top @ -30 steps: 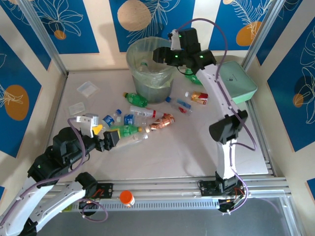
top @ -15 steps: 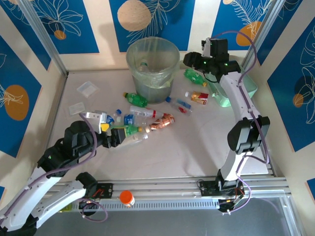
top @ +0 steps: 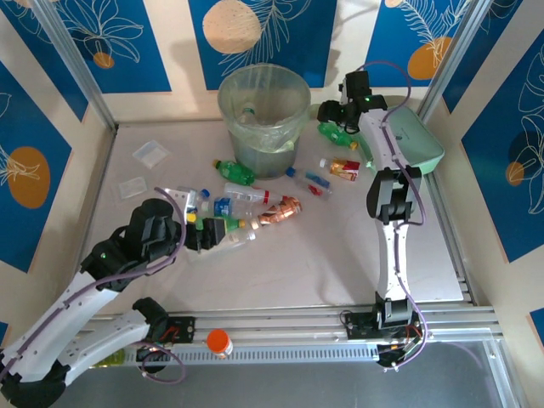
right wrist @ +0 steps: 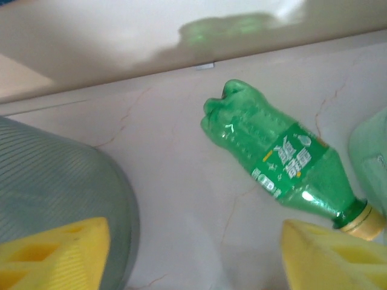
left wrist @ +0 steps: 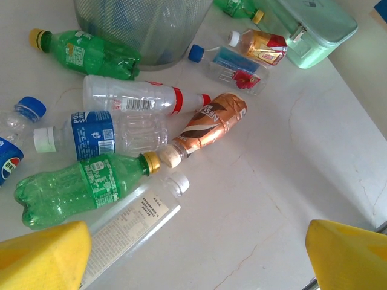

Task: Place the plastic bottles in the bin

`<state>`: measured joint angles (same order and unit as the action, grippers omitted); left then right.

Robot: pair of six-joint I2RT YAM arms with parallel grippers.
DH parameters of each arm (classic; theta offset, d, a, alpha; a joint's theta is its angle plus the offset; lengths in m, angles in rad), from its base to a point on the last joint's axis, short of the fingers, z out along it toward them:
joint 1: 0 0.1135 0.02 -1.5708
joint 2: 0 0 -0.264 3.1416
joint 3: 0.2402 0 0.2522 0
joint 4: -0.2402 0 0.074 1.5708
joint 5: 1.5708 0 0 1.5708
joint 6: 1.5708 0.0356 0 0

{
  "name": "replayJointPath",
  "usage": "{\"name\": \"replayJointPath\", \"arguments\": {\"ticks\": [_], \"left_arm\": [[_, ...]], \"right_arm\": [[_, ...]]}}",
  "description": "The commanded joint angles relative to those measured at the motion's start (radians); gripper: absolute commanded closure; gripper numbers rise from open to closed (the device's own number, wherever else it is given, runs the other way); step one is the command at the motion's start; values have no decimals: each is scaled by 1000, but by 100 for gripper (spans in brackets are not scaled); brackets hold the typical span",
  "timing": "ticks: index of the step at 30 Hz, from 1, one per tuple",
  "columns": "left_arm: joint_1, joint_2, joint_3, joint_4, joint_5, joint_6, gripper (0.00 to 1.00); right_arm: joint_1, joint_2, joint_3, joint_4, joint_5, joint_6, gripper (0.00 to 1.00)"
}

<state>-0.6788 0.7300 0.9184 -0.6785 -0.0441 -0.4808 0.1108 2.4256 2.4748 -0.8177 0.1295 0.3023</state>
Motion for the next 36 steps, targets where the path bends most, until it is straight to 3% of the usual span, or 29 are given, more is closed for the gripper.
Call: {"name": "replayJointPath", "arguments": {"ticks": [1,6,11,20,23,31,36], "left_arm": [[7,9,50,-33,14,11,9],[6,17,68,-62,8,11,8],[7,10,81,-101,11,1,8],[7,-9,63,-99,-3,-10,8],[6,-6,50,-78,5,-13,8],[7,-1,40,-72,10,-8,8],[6,-9,40,-82,11,-14,9]], "right_arm": [[3,75,117,-95,45,-28,14],[-3,139,122,-51,17,-10,7],[-2,205,234,-47,28,0,0],[-35,220,217,-138,-33,70,0],[-28,172,181,-146,-60,31,1],[-7,-31,-46,22,68,-75,1],[-91,25,-5,7,-122,-39,1]]}}
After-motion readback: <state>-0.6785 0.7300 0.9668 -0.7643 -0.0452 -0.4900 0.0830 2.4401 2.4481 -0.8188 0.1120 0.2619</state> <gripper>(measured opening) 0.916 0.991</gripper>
